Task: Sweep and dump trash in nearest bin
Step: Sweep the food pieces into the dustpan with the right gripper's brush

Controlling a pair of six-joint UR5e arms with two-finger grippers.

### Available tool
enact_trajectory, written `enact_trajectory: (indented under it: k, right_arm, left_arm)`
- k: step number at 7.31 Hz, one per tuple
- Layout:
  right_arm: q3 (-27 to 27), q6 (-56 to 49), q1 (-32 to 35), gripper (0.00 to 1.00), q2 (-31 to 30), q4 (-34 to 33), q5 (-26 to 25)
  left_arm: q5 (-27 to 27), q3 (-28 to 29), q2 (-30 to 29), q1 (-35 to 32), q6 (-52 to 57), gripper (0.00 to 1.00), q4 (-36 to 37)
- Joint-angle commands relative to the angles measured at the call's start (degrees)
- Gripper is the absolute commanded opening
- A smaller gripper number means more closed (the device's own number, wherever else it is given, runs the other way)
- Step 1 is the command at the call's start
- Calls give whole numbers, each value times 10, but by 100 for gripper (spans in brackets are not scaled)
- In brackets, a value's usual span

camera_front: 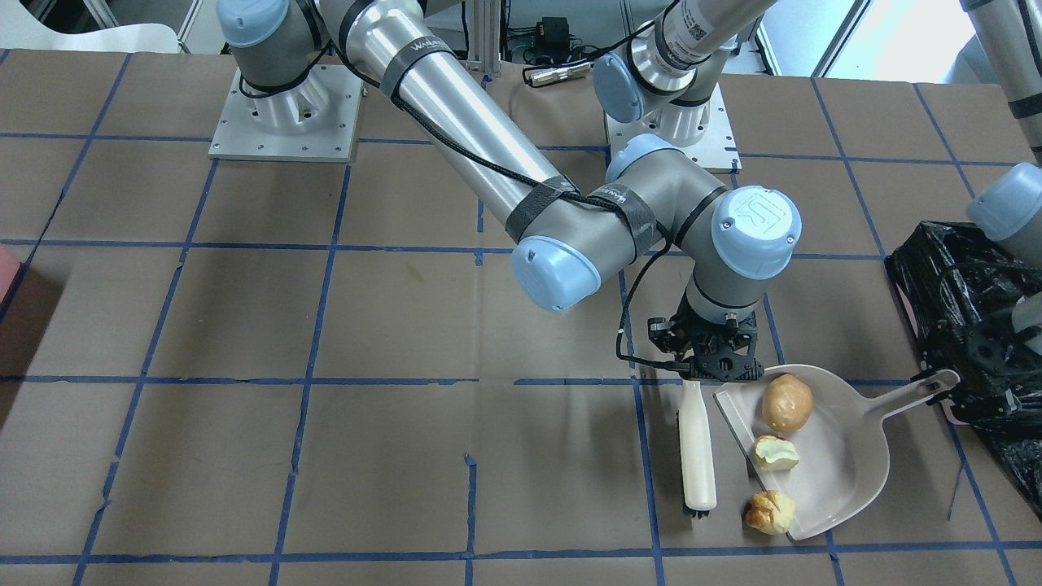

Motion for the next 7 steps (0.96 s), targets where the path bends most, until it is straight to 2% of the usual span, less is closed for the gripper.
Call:
enact_trajectory:
  k: [1,7]
  right_arm:
    - [-2,-56,-1,16,0,0,3]
    - [-4,-118,-21,17,22,-35,3]
  left_arm:
    - [0,-1,0,0,-1,0,0]
    - [0,-9,3,-1,-1,0,1]
